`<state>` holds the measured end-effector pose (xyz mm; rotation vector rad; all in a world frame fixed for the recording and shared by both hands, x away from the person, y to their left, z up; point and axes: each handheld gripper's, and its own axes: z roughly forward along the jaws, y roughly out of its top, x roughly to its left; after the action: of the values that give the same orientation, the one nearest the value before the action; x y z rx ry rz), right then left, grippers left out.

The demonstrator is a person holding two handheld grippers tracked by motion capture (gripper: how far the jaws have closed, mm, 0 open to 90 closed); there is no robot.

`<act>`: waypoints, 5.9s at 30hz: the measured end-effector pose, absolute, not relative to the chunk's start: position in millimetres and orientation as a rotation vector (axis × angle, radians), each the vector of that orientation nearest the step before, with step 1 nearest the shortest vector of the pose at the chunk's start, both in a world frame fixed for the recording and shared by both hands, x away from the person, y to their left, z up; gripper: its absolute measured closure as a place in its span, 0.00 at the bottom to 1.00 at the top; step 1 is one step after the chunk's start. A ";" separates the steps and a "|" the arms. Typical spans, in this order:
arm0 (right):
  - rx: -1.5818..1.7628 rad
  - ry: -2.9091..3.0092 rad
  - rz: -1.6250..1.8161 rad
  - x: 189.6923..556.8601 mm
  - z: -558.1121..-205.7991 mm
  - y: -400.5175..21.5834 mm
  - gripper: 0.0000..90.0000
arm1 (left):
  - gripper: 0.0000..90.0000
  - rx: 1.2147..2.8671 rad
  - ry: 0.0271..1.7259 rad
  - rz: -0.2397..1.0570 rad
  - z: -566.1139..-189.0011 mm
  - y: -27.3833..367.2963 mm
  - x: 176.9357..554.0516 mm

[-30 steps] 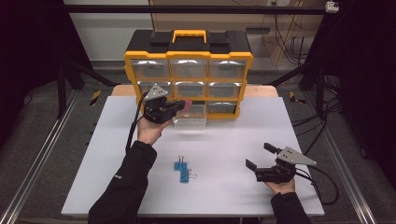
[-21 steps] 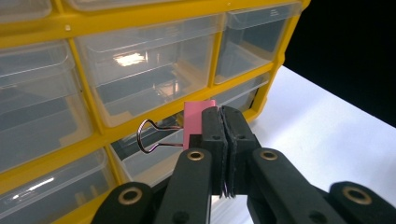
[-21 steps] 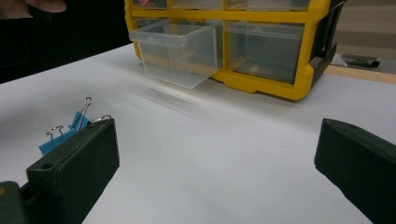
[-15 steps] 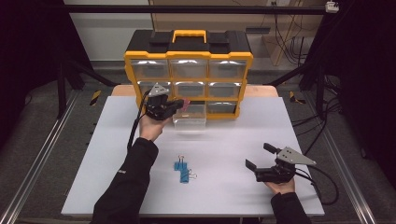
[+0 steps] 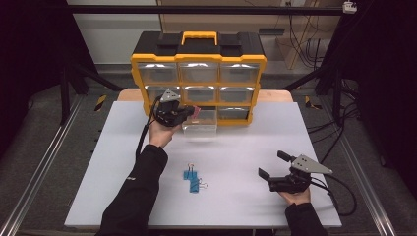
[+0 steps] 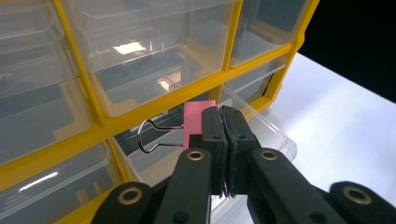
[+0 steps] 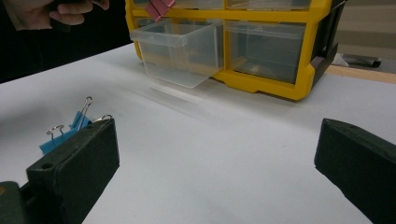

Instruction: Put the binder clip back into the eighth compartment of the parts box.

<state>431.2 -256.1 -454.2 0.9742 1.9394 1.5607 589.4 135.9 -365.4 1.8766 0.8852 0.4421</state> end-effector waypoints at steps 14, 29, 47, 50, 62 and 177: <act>0.983 1.938 1.569 431.1 -454.3 -255.4 0.00 | 0.97 1.937 0.884 0.429 -381.1 128.6 595.3; 0.998 1.932 1.589 430.4 -454.0 -254.7 0.01 | 0.97 2.019 0.897 0.428 -395.8 125.7 600.0; 0.976 1.938 1.558 431.6 -454.8 -256.5 0.00 | 0.97 2.048 0.953 0.430 -403.5 122.4 606.8; 0.981 1.938 1.565 431.4 -454.5 -256.3 0.01 | 0.94 2.031 0.952 0.442 -402.2 123.0 606.0; 0.981 1.934 1.563 431.1 -454.2 -257.3 0.01 | 0.65 1.886 0.927 0.455 -369.4 144.7 586.3; 0.985 1.922 1.571 430.1 -452.7 -257.9 0.01 | 0.29 2.088 0.842 0.410 -462.0 112.9 422.3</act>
<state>430.1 -257.9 -452.7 0.9854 1.9216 1.5711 422.3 112.9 -462.0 2.0877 0.8415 0.4095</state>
